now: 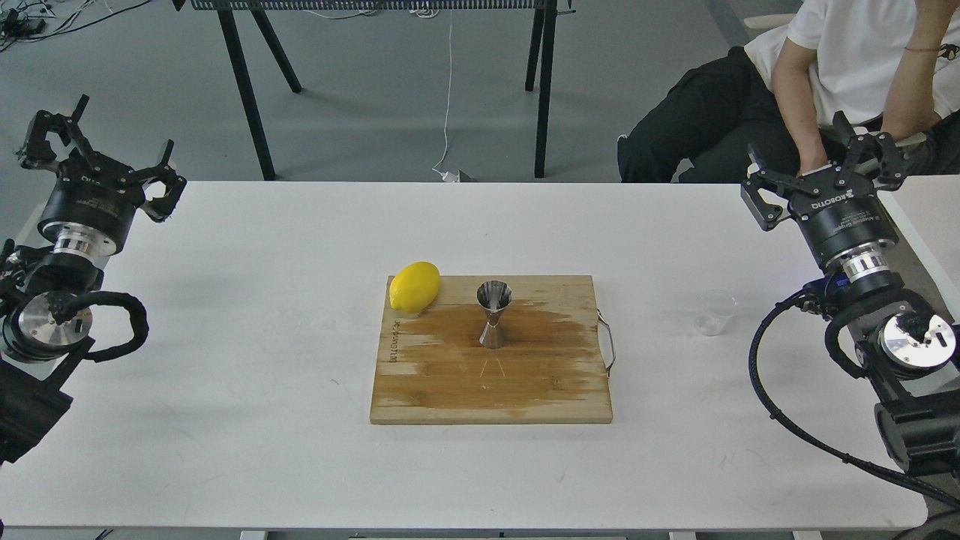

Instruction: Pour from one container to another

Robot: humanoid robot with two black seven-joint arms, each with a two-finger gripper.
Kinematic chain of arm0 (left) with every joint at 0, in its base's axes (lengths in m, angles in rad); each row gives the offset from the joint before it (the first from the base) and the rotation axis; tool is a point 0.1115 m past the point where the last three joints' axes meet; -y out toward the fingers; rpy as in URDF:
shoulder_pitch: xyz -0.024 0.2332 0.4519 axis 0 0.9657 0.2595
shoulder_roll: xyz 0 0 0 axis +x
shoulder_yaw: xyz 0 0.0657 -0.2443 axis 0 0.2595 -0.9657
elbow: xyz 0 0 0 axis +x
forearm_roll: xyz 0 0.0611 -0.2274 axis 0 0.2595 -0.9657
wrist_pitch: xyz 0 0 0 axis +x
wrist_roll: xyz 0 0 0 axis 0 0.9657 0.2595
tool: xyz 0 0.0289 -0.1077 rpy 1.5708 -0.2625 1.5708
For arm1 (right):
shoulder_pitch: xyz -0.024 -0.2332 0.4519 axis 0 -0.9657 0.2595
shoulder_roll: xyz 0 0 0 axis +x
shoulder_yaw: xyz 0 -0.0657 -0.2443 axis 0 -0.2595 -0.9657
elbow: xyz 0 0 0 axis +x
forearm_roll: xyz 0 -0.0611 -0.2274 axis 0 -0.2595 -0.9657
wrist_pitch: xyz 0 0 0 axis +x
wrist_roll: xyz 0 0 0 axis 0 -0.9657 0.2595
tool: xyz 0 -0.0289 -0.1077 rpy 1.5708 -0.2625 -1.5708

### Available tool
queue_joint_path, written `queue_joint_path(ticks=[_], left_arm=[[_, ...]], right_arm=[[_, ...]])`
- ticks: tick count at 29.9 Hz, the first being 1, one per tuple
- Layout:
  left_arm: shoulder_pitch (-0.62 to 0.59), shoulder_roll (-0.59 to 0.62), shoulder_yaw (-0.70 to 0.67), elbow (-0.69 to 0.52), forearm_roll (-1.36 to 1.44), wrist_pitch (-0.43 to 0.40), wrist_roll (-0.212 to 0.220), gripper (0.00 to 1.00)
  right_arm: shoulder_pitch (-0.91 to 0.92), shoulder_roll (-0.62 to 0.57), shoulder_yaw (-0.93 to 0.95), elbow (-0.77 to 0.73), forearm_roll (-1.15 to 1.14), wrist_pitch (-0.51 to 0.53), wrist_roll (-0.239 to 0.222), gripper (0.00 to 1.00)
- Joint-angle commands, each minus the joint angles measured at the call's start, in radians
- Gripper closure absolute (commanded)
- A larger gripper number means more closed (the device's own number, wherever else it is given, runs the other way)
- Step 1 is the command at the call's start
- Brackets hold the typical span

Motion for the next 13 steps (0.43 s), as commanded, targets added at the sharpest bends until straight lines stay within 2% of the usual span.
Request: queue_joint_path(ticks=[1,13], left_arm=[[-0.002,-0.004,0.0,0.0,0.0,0.0,0.0,0.0],[-0.011,-0.035,-0.018,0.0,-0.001,-0.002,0.002,0.0]], right_arm=[[0.036,-0.001,-0.001,-0.01,-0.002,0.003,0.001,0.0],[0.153,0.002,-0.007,-0.103,-0.002,0.003,0.001,0.0]])
